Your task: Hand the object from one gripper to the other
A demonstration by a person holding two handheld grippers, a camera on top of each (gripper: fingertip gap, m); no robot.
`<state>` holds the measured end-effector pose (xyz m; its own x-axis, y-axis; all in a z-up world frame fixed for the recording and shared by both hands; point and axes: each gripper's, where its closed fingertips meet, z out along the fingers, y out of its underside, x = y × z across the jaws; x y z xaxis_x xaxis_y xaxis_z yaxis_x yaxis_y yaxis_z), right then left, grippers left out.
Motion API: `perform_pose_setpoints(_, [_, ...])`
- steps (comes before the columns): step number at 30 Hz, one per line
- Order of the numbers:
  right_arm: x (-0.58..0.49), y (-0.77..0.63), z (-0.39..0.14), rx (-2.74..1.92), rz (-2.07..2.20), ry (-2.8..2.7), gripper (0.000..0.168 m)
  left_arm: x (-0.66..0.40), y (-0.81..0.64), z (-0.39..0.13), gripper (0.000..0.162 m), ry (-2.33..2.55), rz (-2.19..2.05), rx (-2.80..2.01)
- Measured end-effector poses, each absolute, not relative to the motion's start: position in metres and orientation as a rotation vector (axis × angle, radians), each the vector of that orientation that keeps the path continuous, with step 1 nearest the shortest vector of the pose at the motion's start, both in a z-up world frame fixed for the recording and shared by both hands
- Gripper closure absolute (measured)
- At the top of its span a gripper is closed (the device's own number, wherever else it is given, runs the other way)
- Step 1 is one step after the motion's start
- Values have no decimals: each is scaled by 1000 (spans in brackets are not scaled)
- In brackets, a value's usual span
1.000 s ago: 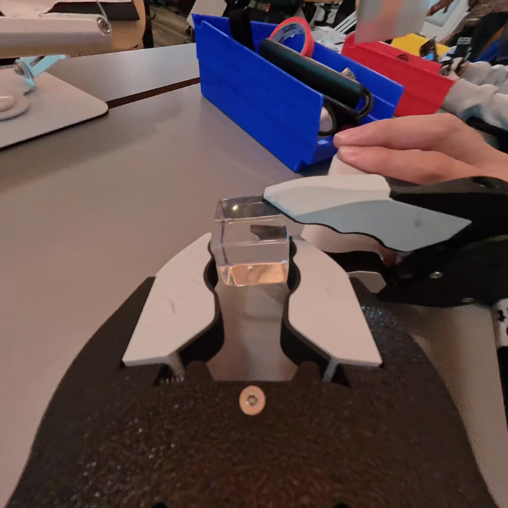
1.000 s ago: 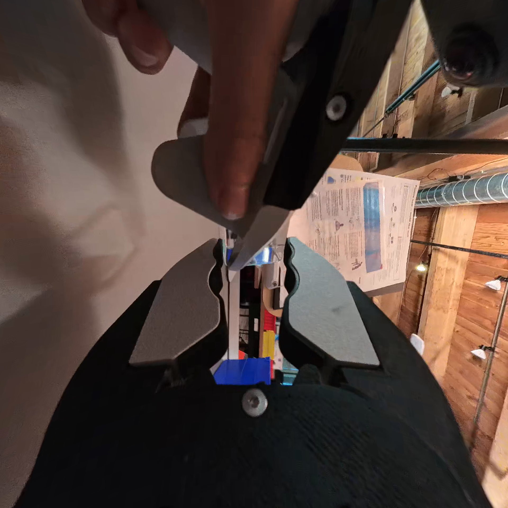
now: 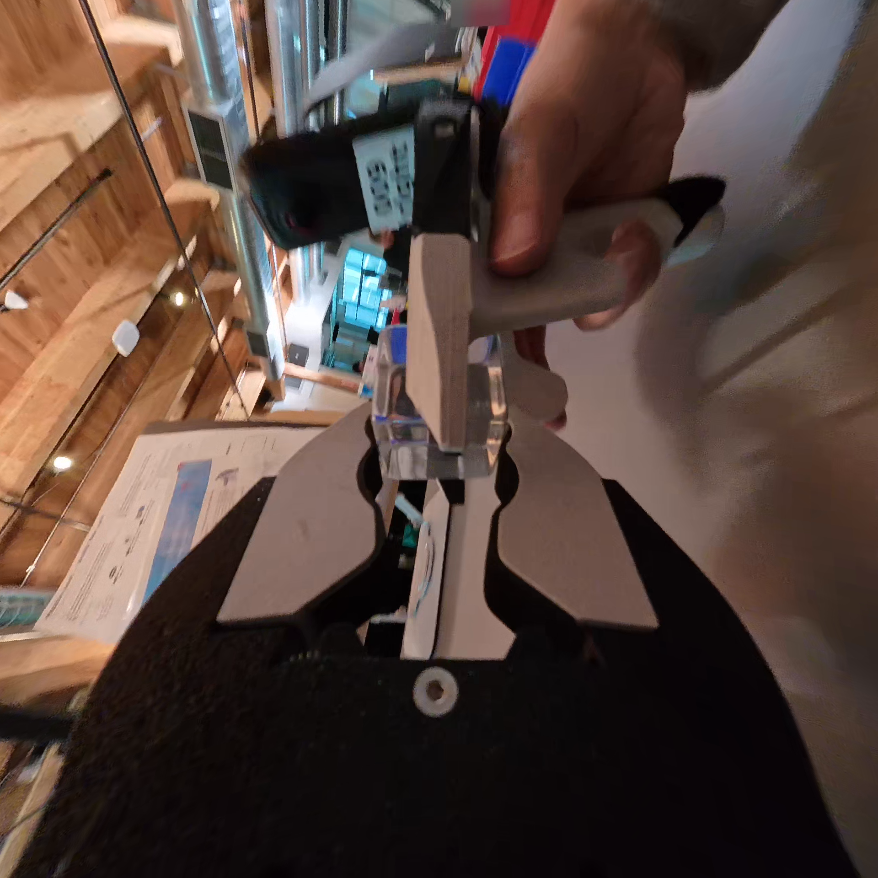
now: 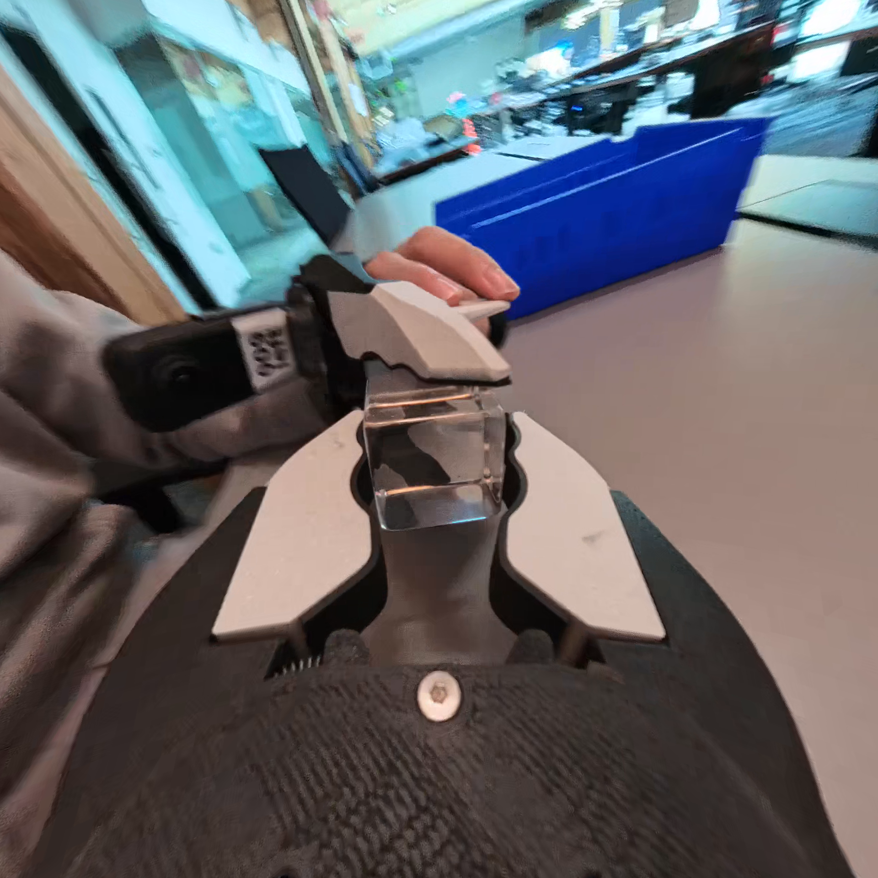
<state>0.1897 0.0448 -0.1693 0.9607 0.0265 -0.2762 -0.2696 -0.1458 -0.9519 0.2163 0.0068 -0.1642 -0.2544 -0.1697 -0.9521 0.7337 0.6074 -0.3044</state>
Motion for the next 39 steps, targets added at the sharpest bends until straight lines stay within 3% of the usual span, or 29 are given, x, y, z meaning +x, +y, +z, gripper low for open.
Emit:
perform_pose_setpoints(4, [257,14,-192,-2002,-674,148,116,257,38,-192,115,1848,-770,142])
perform_pose_setpoints(8, [289,-19,-185,-2136,-1538,-173,116,253,32,-204,107,2115,-1189,-283])
perform_pose_setpoints(14, [280,-4,-182,-2169,-1810,-378,116,240,12,-195,96,2210,-1691,-704])
perform_pose_setpoints(21, [267,13,-187,-2163,-1794,-443,116,235,7,-193,97,2222,-1772,-764])
perform_pose_setpoints(26, [265,16,-183,-2130,-1769,-425,116,231,5,-196,117,2263,-1794,-754])
perform_pose_setpoints(31, [263,17,-184,-2105,-1644,-368,116,230,4,-193,118,2278,-1844,-764])
perform_pose_setpoints(34, [247,26,-177,-1979,-1271,-279,115,229,9,-181,120,2238,-1971,-730])
perform_pose_setpoints(36, [236,26,-166,-1877,-868,-100,94,232,19,-172,120,2186,-2032,-692])
perform_pose_setpoints(39, [222,21,-151,-1748,-332,79,94,230,34,-149,120,2069,-2243,-612])
